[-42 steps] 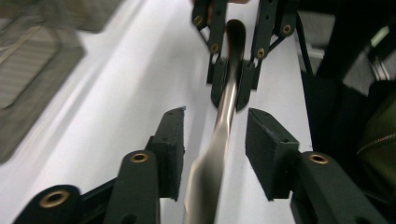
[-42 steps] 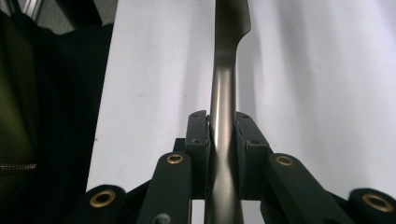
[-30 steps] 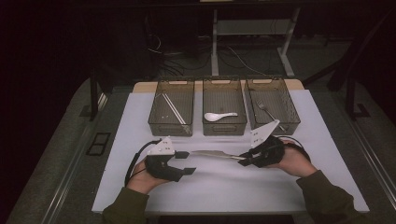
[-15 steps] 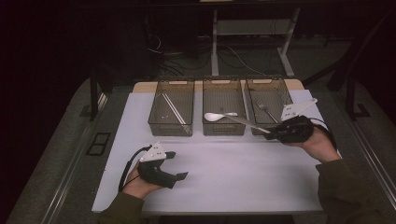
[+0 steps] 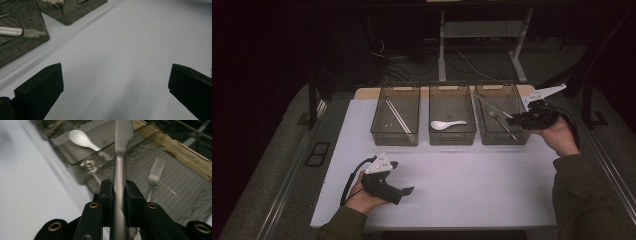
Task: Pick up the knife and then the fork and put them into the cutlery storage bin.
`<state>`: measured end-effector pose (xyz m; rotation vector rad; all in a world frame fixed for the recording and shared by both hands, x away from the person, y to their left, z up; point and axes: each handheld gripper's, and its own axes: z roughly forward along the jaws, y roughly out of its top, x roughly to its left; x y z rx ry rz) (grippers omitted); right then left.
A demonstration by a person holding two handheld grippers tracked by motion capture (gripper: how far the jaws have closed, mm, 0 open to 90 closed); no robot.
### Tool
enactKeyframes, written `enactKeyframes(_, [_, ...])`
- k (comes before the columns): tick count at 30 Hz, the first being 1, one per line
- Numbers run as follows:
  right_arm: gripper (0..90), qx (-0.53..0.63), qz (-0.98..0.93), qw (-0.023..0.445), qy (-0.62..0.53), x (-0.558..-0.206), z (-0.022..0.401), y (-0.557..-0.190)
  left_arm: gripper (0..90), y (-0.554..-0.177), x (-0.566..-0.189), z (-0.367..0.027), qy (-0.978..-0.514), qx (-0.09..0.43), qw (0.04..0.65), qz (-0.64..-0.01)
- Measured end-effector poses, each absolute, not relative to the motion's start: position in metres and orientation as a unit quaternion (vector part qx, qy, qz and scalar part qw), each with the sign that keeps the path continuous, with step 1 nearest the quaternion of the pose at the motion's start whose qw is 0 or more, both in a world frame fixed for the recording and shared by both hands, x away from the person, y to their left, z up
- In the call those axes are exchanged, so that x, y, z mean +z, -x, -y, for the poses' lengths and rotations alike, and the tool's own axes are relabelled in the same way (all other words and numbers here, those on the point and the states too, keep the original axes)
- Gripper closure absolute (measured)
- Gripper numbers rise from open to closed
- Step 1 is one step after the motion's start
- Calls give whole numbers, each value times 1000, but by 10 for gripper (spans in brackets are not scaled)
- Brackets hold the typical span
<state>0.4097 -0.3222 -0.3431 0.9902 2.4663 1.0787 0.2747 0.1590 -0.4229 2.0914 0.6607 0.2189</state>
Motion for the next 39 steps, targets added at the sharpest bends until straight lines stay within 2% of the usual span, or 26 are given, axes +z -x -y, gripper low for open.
enactKeyframes(8, [777,337,-828,155,-421,-357,334,-439,0,-275,-424,-157,-849,81,450,-264])
enactKeyframes(25, [768,281,-814,138,-490,-391,327,-470,0,-275,-424,-156,-854,75,449,-253])
enactKeyframes(27, [720,286,-809,137,-494,-392,328,-470,0,-275,-424,-157,-854,76,448,-252])
enactKeyframes(30, [595,307,-799,137,-499,-388,330,-470,0,-275,-424,-157,-854,75,449,-253])
enactKeyframes(39, [383,341,-782,143,-501,-377,334,-463,0,-275,-424,-157,-853,77,451,-251])
